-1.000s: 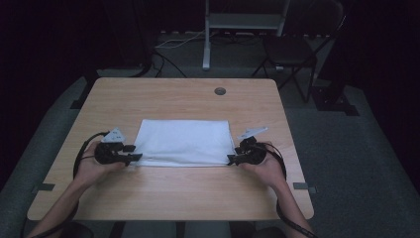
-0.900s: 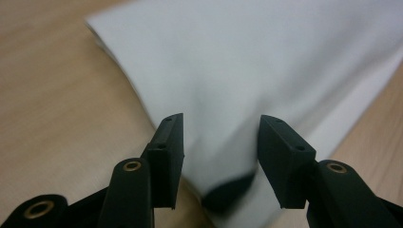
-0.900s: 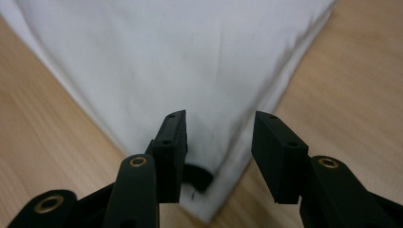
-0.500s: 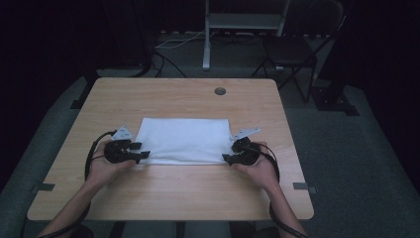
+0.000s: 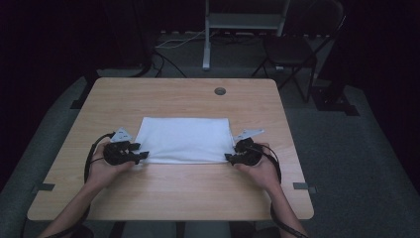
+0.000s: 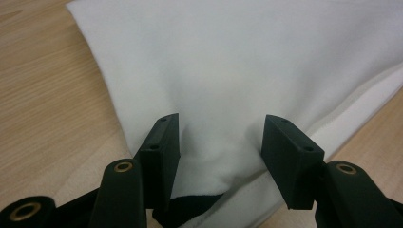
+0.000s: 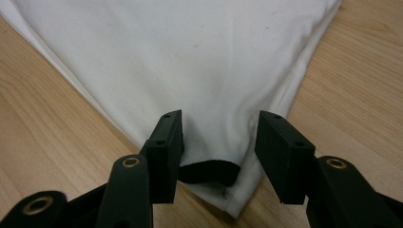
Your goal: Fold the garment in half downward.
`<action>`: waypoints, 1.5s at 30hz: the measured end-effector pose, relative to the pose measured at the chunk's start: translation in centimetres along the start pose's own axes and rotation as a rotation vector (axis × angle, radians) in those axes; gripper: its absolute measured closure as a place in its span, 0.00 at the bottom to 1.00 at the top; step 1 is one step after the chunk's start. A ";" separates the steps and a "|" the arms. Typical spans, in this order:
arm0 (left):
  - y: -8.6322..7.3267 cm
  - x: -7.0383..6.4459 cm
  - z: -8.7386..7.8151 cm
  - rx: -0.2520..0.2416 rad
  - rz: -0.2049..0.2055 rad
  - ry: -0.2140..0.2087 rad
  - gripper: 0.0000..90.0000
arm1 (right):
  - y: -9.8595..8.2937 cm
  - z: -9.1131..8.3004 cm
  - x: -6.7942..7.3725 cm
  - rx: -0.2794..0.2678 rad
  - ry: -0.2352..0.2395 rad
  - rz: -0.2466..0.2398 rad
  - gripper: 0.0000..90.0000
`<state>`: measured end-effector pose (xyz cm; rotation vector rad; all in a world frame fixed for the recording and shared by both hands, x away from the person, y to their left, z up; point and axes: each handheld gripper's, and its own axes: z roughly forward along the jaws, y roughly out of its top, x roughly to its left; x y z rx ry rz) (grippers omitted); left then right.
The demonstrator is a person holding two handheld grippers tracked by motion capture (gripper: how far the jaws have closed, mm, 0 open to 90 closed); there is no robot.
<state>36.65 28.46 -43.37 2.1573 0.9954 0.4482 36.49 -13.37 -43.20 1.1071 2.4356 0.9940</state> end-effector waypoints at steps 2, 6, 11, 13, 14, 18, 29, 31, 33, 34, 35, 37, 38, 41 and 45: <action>0.1 0.2 0.2 -0.002 -0.003 0.001 0.53 | 0.1 0.1 -0.1 0.003 -0.004 0.000 0.58; 0.4 0.4 0.4 0.005 -0.010 0.005 0.53 | 0.3 0.3 -0.1 0.005 -0.009 0.007 0.58; 0.9 0.3 0.1 -0.025 -0.034 -0.012 0.49 | 0.6 -0.1 0.1 -0.007 -0.004 0.031 0.56; 1.4 -0.2 0.3 -0.017 -0.014 -0.010 0.48 | 1.2 -0.4 0.2 -0.041 -0.011 0.043 0.56; 1.5 -0.3 0.5 -0.014 -0.010 -0.011 0.48 | 1.5 -0.3 0.3 -0.043 -0.019 0.041 0.56; 1.5 -0.9 1.0 -0.004 0.009 0.007 0.48 | 1.8 0.5 0.7 -0.001 -0.030 0.015 0.55; 0.9 -0.4 1.1 -0.010 -0.009 0.014 0.48 | 0.8 0.9 0.3 -0.026 -0.015 0.049 0.55; 0.9 -0.3 1.1 -0.015 -0.016 0.004 0.48 | 0.8 0.9 0.3 -0.023 -0.014 0.050 0.55; 0.8 -0.1 0.9 -0.040 -0.062 -0.028 0.42 | 0.9 0.9 0.3 -0.022 -0.021 0.057 0.50; 0.8 0.1 0.7 -0.049 -0.082 -0.032 0.39 | 0.9 0.8 0.3 -0.030 -0.015 0.064 0.44; 0.7 0.2 0.5 -0.063 -0.102 -0.035 0.34 | 0.8 0.7 0.2 -0.048 0.001 0.083 0.41; 0.3 0.8 -0.1 -0.093 -0.118 -0.064 0.31 | 0.7 0.3 0.0 -0.082 0.010 0.120 0.32; 0.2 1.1 -0.3 -0.098 -0.134 -0.068 0.22 | 0.7 0.1 -0.1 -0.089 -0.003 0.128 0.28; -0.5 1.8 -1.2 -0.164 -0.170 -0.093 0.21 | 0.5 -0.4 -0.9 -0.107 -0.017 0.175 0.23; -1.2 2.6 -2.5 -0.245 -0.208 -0.090 0.21 | 0.2 -1.3 -1.6 -0.131 -0.035 0.212 0.15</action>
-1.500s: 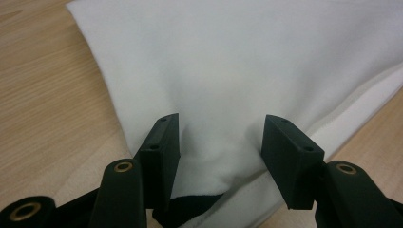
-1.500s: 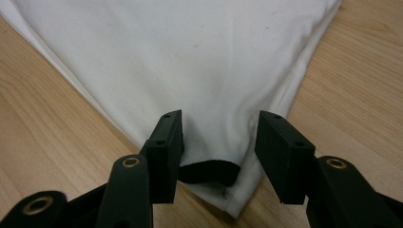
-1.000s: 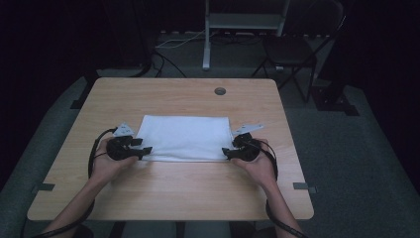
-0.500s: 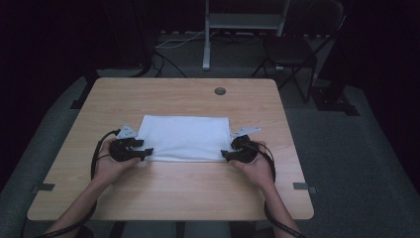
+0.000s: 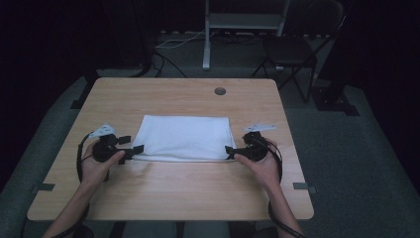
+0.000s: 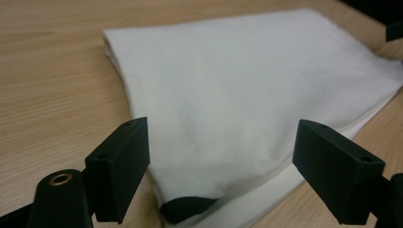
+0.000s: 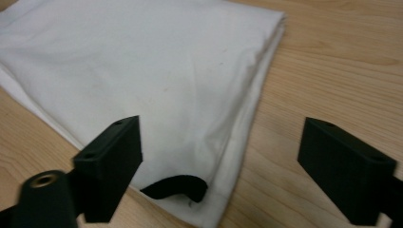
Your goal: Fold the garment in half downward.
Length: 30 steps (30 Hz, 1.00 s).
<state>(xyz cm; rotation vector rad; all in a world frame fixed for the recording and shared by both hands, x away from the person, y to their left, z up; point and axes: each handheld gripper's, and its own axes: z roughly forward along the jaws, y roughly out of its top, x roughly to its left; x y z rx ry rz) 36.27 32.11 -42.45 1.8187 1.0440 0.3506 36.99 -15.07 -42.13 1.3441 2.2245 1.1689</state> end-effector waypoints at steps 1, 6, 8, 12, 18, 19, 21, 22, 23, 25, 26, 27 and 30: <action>0.0 0.2 -0.3 -0.008 -0.003 0.007 0.21 | -0.1 -0.3 -0.1 -0.007 -0.003 0.003 0.15; -0.2 1.3 -1.5 -0.060 -0.022 0.062 0.21 | -1.0 -1.1 -0.8 -0.037 -0.027 0.029 0.15; -0.3 1.6 -1.7 -0.060 -0.021 0.081 0.21 | -1.4 -1.3 -1.1 -0.045 -0.033 0.037 0.15; -0.7 2.0 -1.7 -0.056 -0.014 0.097 0.21 | -1.7 -1.8 -1.5 -0.070 -0.053 0.042 0.15; -0.9 2.2 -1.8 -0.075 -0.014 0.102 0.21 | -1.8 -2.2 -1.8 -0.099 -0.067 0.054 0.15; -0.9 2.2 -1.9 -0.077 -0.015 0.104 0.21 | -1.8 -2.2 -1.8 -0.099 -0.067 0.052 0.15; -1.0 2.2 -1.9 -0.081 -0.014 0.102 0.21 | -1.9 -2.2 -1.9 -0.099 -0.068 0.054 0.15; -1.0 2.1 -1.9 -0.081 -0.015 0.100 0.21 | -1.9 -2.2 -1.9 -0.100 -0.068 0.058 0.15; -1.0 2.1 -1.9 -0.082 -0.015 0.099 0.21 | -1.9 -2.2 -1.9 -0.100 -0.068 0.058 0.15; -1.0 2.0 -1.9 -0.080 -0.011 0.099 0.21 | -1.9 -2.3 -1.9 -0.105 -0.067 0.058 0.15; -1.0 2.0 -1.8 -0.080 -0.010 0.097 0.21 | -1.9 -2.3 -1.9 -0.106 -0.067 0.057 0.15; -1.0 2.0 -1.7 -0.078 -0.008 0.097 0.21 | -1.9 -2.3 -1.9 -0.105 -0.067 0.058 0.15; -1.0 1.8 -1.6 -0.075 -0.003 0.093 0.21 | -2.0 -2.3 -2.0 -0.103 -0.067 0.054 0.15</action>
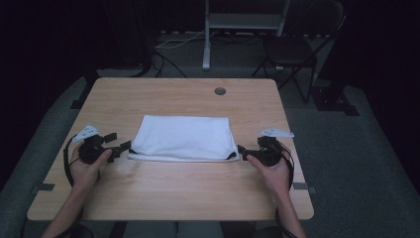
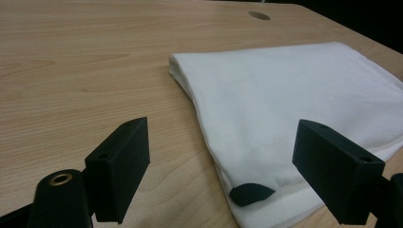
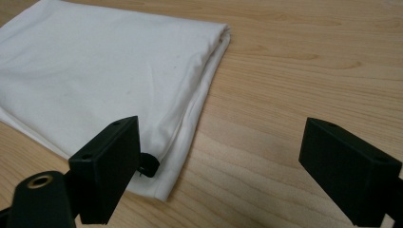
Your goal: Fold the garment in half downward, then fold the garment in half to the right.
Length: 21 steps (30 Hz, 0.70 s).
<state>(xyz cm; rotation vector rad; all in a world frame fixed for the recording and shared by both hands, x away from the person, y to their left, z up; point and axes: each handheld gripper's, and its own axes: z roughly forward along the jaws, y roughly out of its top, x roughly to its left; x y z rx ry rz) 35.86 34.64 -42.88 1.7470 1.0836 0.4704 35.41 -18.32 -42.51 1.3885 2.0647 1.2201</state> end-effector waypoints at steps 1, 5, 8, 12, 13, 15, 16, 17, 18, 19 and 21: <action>0.0 -0.1 0.0 0.002 0.002 -0.001 0.21 | 0.0 0.0 0.0 0.001 0.000 0.002 0.15; 0.0 0.0 0.0 0.002 0.003 -0.005 0.21 | 0.0 0.0 0.0 0.001 0.001 0.002 0.15; 0.2 0.0 0.0 0.003 0.001 -0.010 0.21 | 0.1 0.0 0.1 -0.003 0.005 -0.001 0.15; 0.8 0.3 0.2 -0.006 -0.004 -0.013 0.21 | 0.4 0.0 0.3 -0.009 0.010 -0.005 0.15; 1.3 0.5 0.4 -0.011 -0.018 -0.016 0.21 | 0.5 0.0 0.3 -0.009 0.012 -0.007 0.15; 1.5 0.5 0.5 -0.013 -0.022 -0.021 0.21 | 0.5 0.1 0.4 -0.009 0.014 -0.008 0.15; 1.7 0.5 0.8 -0.003 -0.017 -0.025 0.21 | 0.5 0.1 0.5 -0.008 0.013 -0.011 0.15; 2.1 0.5 1.2 0.009 -0.008 -0.024 0.21 | 0.5 0.1 0.5 -0.007 0.016 -0.014 0.15; 2.2 0.5 1.5 0.017 -0.008 -0.028 0.21 | 0.5 0.1 0.5 -0.006 0.017 -0.015 0.15; 2.5 0.6 1.8 0.032 -0.002 -0.032 0.21 | 0.5 0.1 0.6 -0.005 0.017 -0.017 0.15; 3.3 0.9 2.8 0.058 0.004 -0.027 0.21 | 0.6 0.0 0.6 -0.008 0.018 -0.025 0.15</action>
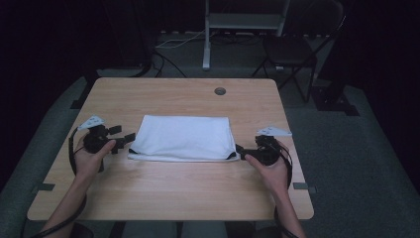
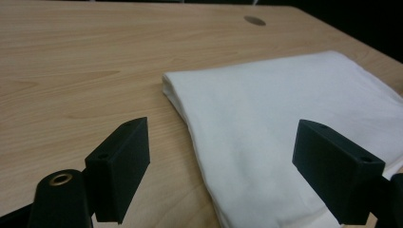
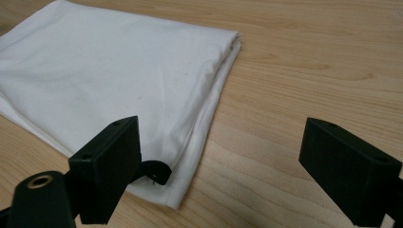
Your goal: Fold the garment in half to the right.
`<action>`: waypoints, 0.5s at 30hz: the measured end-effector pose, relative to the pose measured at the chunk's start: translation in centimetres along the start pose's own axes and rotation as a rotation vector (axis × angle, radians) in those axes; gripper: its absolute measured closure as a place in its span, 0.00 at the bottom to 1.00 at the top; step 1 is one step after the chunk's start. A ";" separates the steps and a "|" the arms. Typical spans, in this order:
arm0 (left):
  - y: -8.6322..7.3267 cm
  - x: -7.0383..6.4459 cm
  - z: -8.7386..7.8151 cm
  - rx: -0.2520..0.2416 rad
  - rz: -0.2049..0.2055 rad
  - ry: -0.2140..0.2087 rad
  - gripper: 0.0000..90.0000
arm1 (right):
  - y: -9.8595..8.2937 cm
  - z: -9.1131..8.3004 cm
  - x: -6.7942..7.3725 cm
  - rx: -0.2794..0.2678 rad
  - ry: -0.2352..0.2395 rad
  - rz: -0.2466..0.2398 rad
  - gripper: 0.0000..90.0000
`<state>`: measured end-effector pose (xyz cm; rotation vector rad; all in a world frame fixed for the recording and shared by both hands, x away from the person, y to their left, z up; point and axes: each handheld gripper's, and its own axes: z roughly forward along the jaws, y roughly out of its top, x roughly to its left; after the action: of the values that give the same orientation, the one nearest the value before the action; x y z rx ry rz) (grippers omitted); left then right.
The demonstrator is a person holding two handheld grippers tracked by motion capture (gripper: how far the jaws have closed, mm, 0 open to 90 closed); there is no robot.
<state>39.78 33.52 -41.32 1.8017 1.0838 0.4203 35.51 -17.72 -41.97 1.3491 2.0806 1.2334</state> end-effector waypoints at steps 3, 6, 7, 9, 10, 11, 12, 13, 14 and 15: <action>1.8 0.7 1.5 0.034 -0.018 -0.003 0.21 | 0.1 -0.1 0.0 -0.002 0.002 -0.002 0.15; 3.3 1.3 3.2 0.069 -0.030 -0.013 0.21 | 0.2 -0.1 0.1 -0.003 0.007 -0.004 0.15; 4.3 1.6 4.5 0.099 -0.032 -0.009 0.22 | 0.2 -0.1 0.1 -0.002 0.008 -0.007 0.15; 5.1 2.0 5.8 0.129 -0.039 -0.012 0.22 | 0.2 -0.1 0.1 0.002 0.008 -0.011 0.15; 5.7 2.3 7.1 0.158 -0.055 -0.007 0.22 | 0.2 -0.2 0.1 0.001 0.008 -0.009 0.15; 5.7 2.3 7.1 0.158 -0.055 -0.007 0.22 | 0.2 -0.2 0.1 0.001 0.008 -0.009 0.15; 5.9 2.5 7.7 0.175 -0.056 0.010 0.22 | 0.2 -0.3 0.1 -0.003 0.007 -0.009 0.15; 6.0 2.7 8.2 0.189 -0.063 0.021 0.23 | 0.3 -0.3 0.1 -0.004 0.009 -0.007 0.15; 6.0 2.9 8.6 0.197 -0.075 0.025 0.30 | 0.3 -0.3 0.1 -0.002 0.009 -0.008 0.15; 6.0 3.0 9.0 0.209 -0.085 0.026 0.31 | 0.3 -0.3 0.1 -0.004 0.010 -0.008 0.15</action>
<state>50.50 30.08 -41.00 1.9275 1.2560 0.2880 35.39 -17.73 -41.52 1.3342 2.0875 1.2429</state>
